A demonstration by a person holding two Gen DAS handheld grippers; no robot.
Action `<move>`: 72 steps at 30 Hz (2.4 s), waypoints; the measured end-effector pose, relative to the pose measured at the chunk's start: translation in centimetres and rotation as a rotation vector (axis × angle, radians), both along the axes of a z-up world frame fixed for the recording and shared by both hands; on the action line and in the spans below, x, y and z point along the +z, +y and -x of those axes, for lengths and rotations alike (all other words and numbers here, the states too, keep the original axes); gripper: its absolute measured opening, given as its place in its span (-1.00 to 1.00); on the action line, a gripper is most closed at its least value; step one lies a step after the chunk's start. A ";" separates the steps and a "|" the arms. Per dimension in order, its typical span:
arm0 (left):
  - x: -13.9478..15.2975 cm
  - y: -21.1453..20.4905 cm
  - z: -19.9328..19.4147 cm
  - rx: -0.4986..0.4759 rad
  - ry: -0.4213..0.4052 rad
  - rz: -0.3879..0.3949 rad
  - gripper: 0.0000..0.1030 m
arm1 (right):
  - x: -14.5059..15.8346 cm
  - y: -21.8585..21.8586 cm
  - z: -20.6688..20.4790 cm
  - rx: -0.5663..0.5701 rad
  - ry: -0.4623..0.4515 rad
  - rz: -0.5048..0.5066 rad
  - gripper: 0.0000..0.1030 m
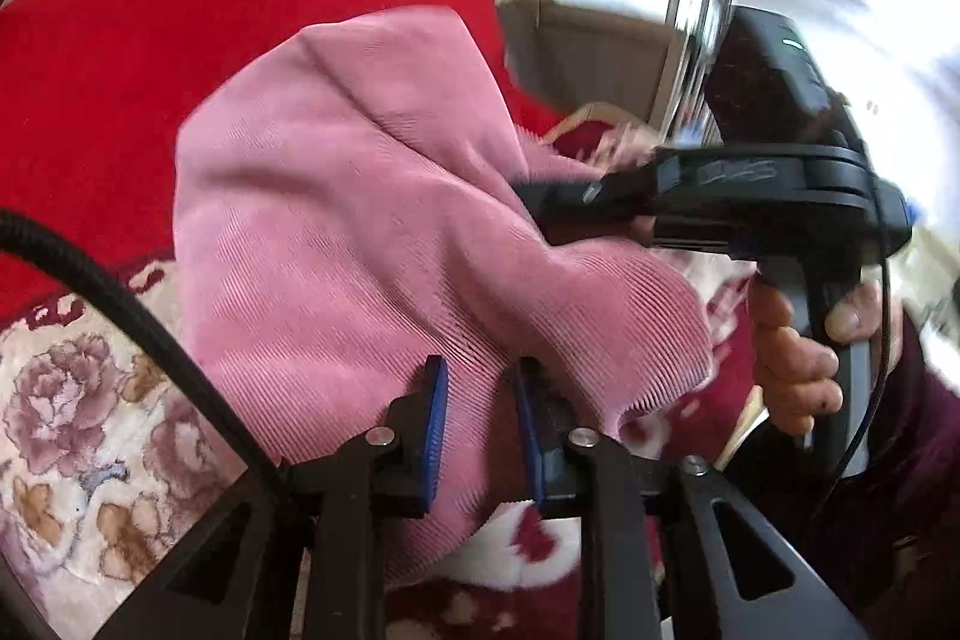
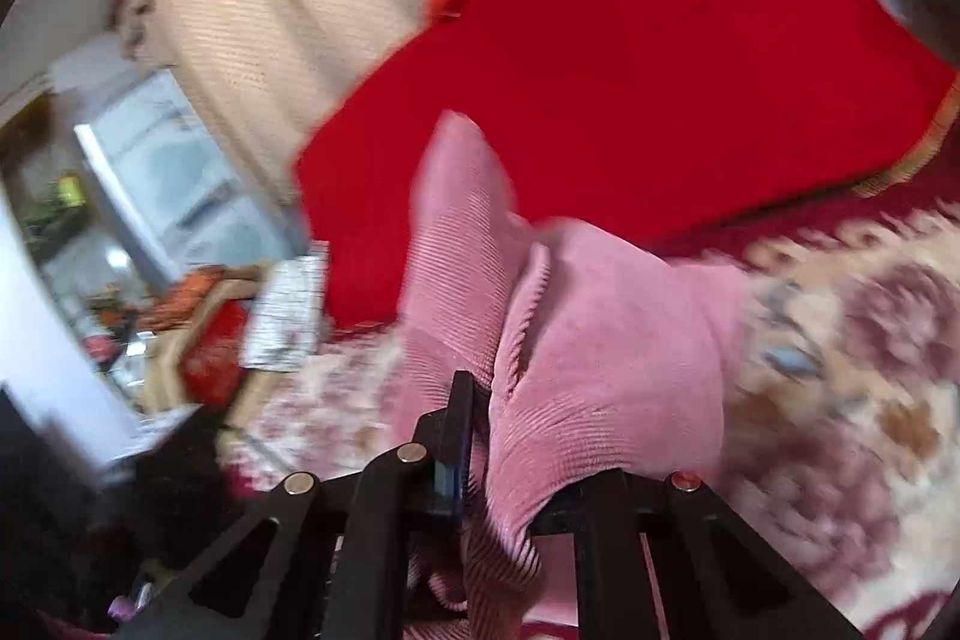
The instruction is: Fold large clothes
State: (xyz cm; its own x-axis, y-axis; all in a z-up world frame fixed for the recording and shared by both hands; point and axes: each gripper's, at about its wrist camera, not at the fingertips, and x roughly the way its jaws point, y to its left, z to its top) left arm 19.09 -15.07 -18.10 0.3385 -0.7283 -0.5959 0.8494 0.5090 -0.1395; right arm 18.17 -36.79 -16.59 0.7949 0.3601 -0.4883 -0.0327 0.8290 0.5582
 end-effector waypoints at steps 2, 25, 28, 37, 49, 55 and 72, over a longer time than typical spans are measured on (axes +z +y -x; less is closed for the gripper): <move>-0.5 -1.0 0.3 -0.011 -0.034 -0.033 -0.54 | -5.0 -1.8 -1.5 -0.083 0.197 0.000 -0.74; -0.2 -1.1 1.7 -0.056 -0.086 -0.028 -0.02 | 1.5 -5.1 -6.2 -0.053 0.043 -0.052 -0.63; 0.0 -0.7 1.5 -0.072 -0.075 -0.018 -0.02 | -2.6 -3.4 -10.5 0.091 0.228 -0.078 -0.67; 2.8 7.4 -2.4 0.065 0.046 0.154 0.24 | -8.0 -5.6 -11.4 0.030 0.347 -0.154 -0.98; 0.0 7.2 -4.4 0.170 0.115 0.034 0.25 | -0.1 -0.9 -3.3 0.110 0.149 0.008 -0.83; -1.7 6.5 -4.2 0.150 0.179 -0.031 0.30 | -5.1 2.3 -1.6 0.158 0.288 0.140 -0.86; -1.4 6.6 -5.2 0.208 0.171 -0.007 0.61 | -0.4 -0.8 -7.2 0.067 0.262 0.122 -0.86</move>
State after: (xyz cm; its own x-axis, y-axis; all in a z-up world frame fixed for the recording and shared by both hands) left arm 24.33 -8.44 -19.51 0.3744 -0.6491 -0.6622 0.6912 0.6714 -0.2673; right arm 25.36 -37.56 -17.03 0.6121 0.3336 -0.7169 0.0422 0.8916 0.4509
